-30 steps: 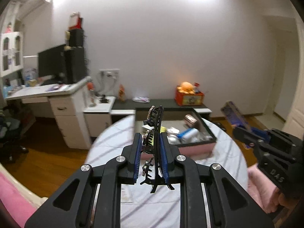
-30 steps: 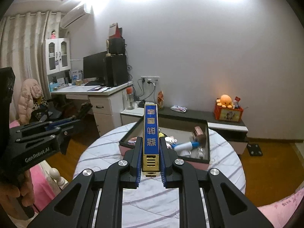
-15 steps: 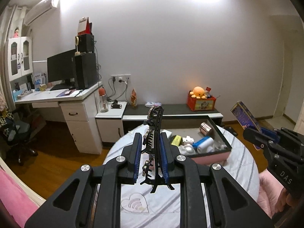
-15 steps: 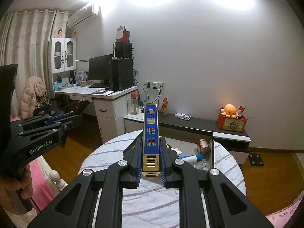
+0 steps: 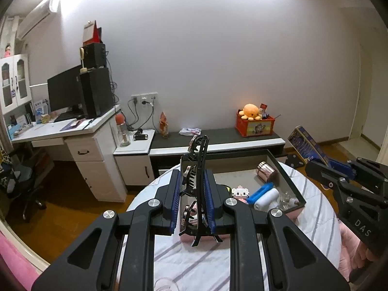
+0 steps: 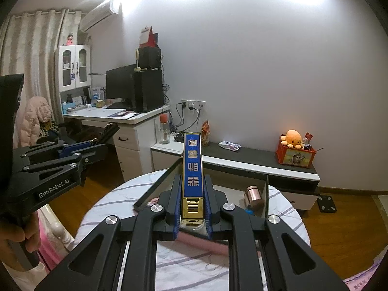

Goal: Organize rigid objects
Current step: 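Lower both items into the pink box and open both tools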

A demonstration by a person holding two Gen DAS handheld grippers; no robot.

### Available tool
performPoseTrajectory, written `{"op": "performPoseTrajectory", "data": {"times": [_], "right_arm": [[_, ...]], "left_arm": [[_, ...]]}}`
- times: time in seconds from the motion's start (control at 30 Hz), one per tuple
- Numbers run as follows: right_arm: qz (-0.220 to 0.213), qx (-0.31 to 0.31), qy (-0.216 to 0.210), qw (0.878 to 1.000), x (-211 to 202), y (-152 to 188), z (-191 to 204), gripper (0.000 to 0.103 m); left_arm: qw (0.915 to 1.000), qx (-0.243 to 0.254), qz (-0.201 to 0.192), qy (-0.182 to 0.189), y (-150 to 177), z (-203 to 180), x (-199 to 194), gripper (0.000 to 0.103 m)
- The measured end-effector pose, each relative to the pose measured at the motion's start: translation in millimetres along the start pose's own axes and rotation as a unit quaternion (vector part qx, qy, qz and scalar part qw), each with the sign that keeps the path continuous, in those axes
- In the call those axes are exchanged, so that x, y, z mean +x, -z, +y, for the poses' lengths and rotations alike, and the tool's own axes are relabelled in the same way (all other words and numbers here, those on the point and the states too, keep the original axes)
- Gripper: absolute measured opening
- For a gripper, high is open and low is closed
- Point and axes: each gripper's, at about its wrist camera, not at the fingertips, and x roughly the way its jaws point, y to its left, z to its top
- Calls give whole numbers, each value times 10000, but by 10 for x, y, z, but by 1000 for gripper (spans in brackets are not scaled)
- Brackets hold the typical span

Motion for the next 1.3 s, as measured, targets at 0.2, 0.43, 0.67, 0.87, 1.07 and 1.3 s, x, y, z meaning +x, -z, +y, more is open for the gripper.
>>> {"op": "performPoseTrajectory", "data": {"times": [0.2, 0.43, 0.67, 0.87, 1.07, 1.3], "right_arm": [[166, 34, 70, 9998, 358, -30, -193, 16], [841, 234, 59, 9962, 1024, 170, -459, 16], [1543, 421, -10, 9871, 1540, 538, -610, 16], [1791, 543, -134, 9822, 1671, 673, -666, 18], [1599, 508, -74, 9858, 1468, 538, -619, 52], [990, 485, 133, 9938, 873, 317, -540, 75]], "left_arm": [[9995, 44, 239, 190, -92, -85, 516, 19], [9936, 187, 962, 562, 65, -250, 1341, 19], [9820, 203, 1723, 752, 401, -436, 1967, 19], [9789, 287, 1886, 735, 505, -491, 2059, 22], [9865, 229, 1531, 538, 382, -451, 1761, 65], [9948, 23, 955, 354, 228, -326, 1081, 97]]}}
